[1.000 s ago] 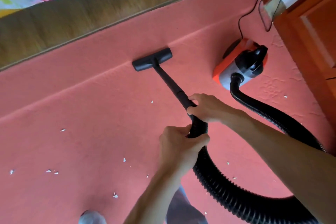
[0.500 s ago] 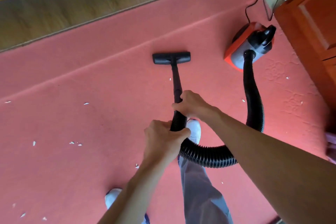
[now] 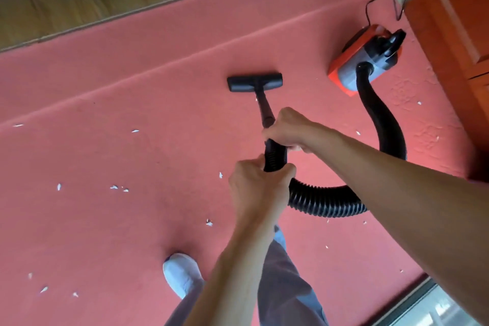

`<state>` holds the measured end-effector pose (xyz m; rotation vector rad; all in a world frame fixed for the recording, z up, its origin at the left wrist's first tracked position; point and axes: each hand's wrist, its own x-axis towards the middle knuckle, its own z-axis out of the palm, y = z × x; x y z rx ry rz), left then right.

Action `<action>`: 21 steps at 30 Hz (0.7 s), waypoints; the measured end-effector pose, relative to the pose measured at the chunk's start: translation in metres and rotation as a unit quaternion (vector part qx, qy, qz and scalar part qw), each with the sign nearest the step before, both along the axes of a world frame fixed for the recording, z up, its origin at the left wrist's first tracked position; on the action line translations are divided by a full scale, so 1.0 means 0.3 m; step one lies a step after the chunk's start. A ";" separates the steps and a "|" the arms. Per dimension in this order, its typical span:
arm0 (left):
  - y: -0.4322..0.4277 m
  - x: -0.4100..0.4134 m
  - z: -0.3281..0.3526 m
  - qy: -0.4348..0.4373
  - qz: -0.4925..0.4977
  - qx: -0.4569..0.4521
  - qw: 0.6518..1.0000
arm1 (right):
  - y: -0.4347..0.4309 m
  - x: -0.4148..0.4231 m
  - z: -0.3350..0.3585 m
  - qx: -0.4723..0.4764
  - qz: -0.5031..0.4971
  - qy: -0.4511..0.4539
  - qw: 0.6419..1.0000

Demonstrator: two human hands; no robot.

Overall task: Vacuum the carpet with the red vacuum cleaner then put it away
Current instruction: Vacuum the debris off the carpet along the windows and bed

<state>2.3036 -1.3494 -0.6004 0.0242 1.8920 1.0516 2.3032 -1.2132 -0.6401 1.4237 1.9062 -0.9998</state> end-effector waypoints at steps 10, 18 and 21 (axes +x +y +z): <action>0.014 0.013 0.110 0.018 -0.048 0.017 0.999 | 0.048 0.070 0.081 -0.104 -0.018 -0.048 0.993; 0.156 -0.153 -0.002 0.044 -0.021 -0.007 0.999 | 0.173 -0.135 -0.001 -0.067 0.014 -0.027 0.997; 0.109 -0.107 0.021 0.033 -0.046 -0.020 0.998 | 0.145 -0.064 0.008 -0.090 0.020 -0.033 0.995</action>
